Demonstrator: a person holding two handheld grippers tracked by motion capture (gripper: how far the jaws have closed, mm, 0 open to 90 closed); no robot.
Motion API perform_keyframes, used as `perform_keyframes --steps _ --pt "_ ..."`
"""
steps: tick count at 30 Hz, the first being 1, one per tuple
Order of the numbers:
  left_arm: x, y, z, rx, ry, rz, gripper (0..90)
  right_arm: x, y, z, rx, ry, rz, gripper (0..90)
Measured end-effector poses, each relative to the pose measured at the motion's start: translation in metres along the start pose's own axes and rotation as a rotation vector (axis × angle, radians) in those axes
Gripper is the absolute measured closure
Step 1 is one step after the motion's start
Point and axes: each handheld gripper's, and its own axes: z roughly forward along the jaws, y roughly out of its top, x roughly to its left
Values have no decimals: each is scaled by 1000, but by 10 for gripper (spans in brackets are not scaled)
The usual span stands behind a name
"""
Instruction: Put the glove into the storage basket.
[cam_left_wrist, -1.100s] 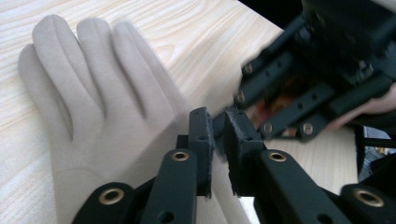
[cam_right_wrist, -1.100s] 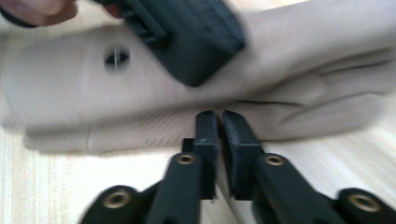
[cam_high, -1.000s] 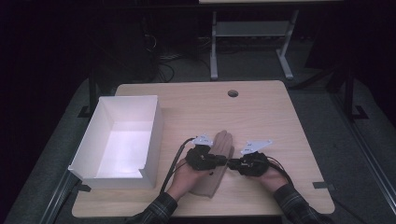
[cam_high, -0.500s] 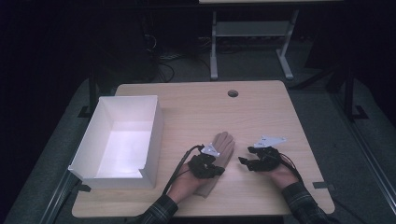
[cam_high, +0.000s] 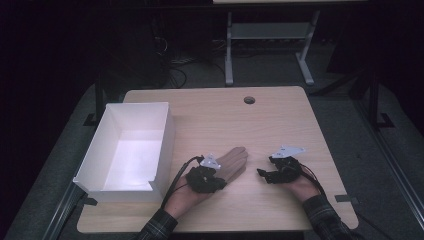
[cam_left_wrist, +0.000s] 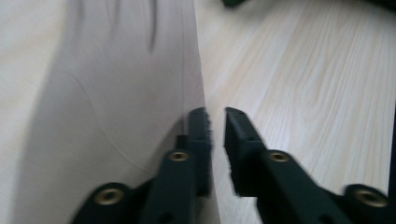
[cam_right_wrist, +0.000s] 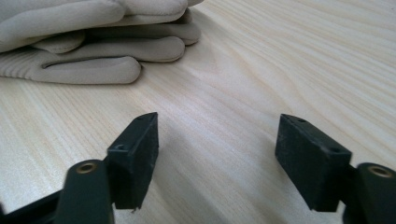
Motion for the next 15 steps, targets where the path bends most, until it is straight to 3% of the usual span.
perform_keyframes --steps 3,6,7,10,15 --pt "0 4 -4 -19 13 6 639 0 -1 1 -4 -1 3 233" --pt "10 10 -10 -31 62 13 514 0 -1 2 -1 -2 5 205" --pt "13 11 -9 -38 70 -1 474 0 -1 2 0 -2 4 202" --pt "20 11 -4 -30 103 -12 324 0 -1 2 0 -1 3 202" --pt "26 9 8 9 145 -14 197 0 0 2 1 -2 3 202"
